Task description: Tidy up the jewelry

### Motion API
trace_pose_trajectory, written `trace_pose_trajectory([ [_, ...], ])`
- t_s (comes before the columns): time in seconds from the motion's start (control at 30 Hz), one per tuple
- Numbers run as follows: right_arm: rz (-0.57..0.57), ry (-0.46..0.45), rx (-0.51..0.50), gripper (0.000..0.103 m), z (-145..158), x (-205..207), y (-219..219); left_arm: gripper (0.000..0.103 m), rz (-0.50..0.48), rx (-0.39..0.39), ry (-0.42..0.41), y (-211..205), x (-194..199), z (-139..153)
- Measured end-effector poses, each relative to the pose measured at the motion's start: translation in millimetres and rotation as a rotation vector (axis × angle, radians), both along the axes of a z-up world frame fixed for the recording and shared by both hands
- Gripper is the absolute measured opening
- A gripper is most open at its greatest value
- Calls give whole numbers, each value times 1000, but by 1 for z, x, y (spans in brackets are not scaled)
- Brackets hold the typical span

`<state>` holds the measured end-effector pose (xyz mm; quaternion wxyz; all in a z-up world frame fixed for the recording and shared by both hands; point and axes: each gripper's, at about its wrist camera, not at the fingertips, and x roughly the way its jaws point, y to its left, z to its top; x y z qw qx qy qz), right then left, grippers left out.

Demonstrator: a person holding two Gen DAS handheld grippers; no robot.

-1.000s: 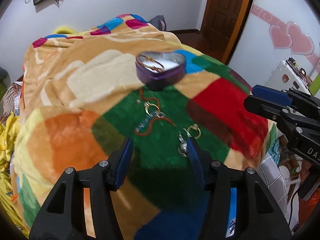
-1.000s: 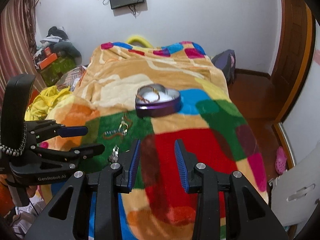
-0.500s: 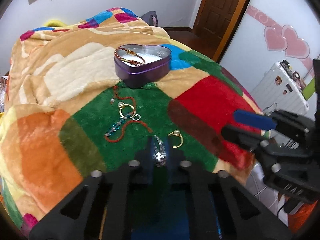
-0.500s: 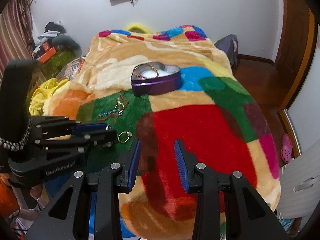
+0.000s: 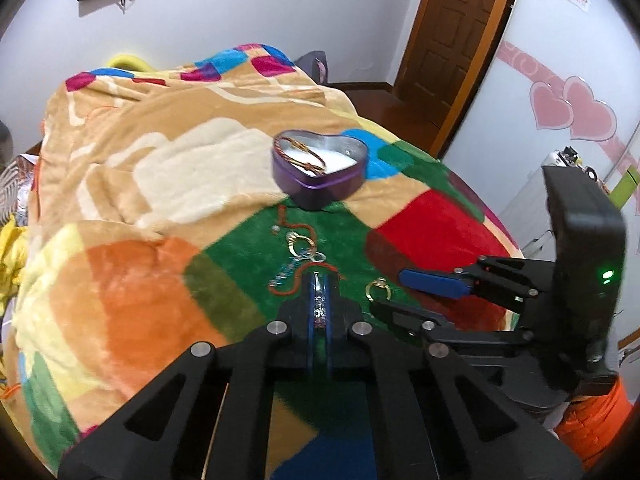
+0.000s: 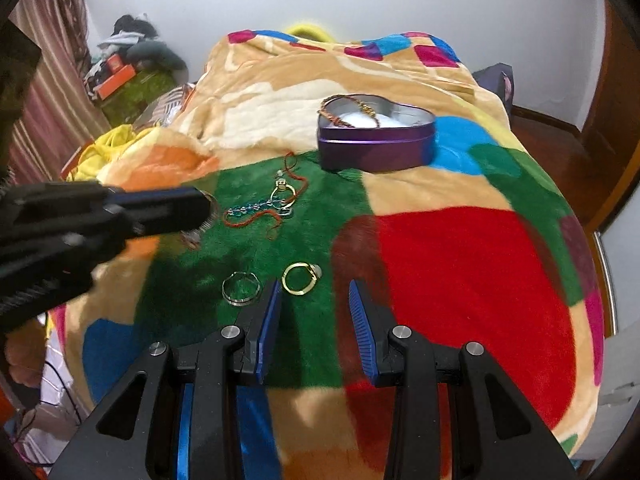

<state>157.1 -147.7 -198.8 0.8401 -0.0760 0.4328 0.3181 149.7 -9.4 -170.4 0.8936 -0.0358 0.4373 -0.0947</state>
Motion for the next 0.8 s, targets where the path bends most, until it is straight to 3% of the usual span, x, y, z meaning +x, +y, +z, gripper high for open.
trace_pose_trajectory([
  [0.17, 21, -29, -20, 30, -2, 0, 7, 3, 12, 14, -13, 7, -1, 2],
  [0.23, 24, -20, -9, 20, -1, 2, 6, 3, 16, 12, -15, 8, 0, 2],
  [0.43, 11, -24, 11, 20, 9, 1, 3, 3, 20, 5, -34, 8, 6, 8],
  [0.8, -47, -131, 73, 20, 51, 12, -7, 3, 13, 4, -106, 5, 26, 34],
])
